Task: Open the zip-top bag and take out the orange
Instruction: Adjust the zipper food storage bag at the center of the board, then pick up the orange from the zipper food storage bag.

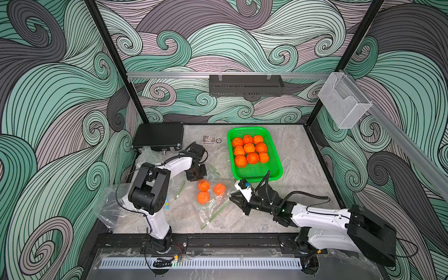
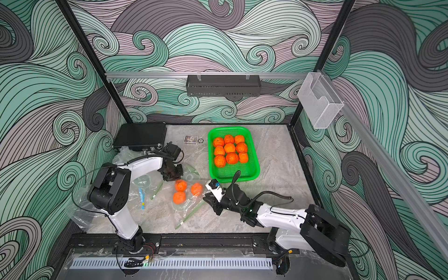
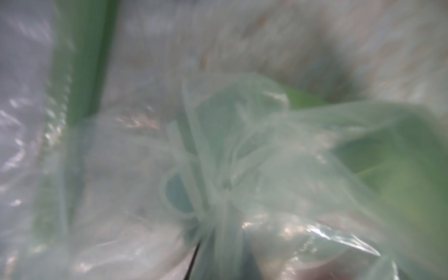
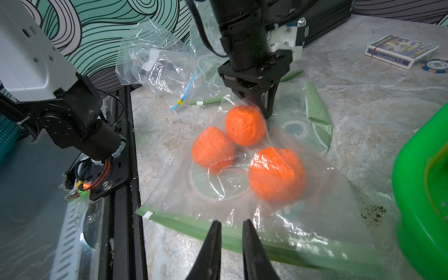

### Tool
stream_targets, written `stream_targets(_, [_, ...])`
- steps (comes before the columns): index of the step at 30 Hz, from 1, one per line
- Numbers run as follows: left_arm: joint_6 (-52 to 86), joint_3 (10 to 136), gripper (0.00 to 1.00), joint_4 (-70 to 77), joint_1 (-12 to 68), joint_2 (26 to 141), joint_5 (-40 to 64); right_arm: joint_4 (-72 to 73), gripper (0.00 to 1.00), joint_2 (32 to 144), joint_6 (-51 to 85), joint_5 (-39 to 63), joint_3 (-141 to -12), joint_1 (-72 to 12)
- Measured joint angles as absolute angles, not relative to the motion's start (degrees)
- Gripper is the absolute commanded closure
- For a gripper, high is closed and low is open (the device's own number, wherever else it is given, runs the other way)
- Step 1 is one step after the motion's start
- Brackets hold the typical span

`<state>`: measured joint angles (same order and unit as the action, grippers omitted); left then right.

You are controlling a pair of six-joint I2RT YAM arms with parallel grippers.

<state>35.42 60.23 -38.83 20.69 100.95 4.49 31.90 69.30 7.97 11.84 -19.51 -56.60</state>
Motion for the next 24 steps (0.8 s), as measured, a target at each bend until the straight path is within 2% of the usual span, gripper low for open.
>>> stream_targets(14, [36.97,59.44,1.0,-39.16,20.69,100.6,5.67,28.6,0.88,76.64,7.55,15.64,-19.94,-57.3])
stream_targets(24, [37.17,59.42,1.0,-39.09,20.69,100.62,5.69,28.51,0.89,82.02,7.51,14.48,-23.2,-59.0])
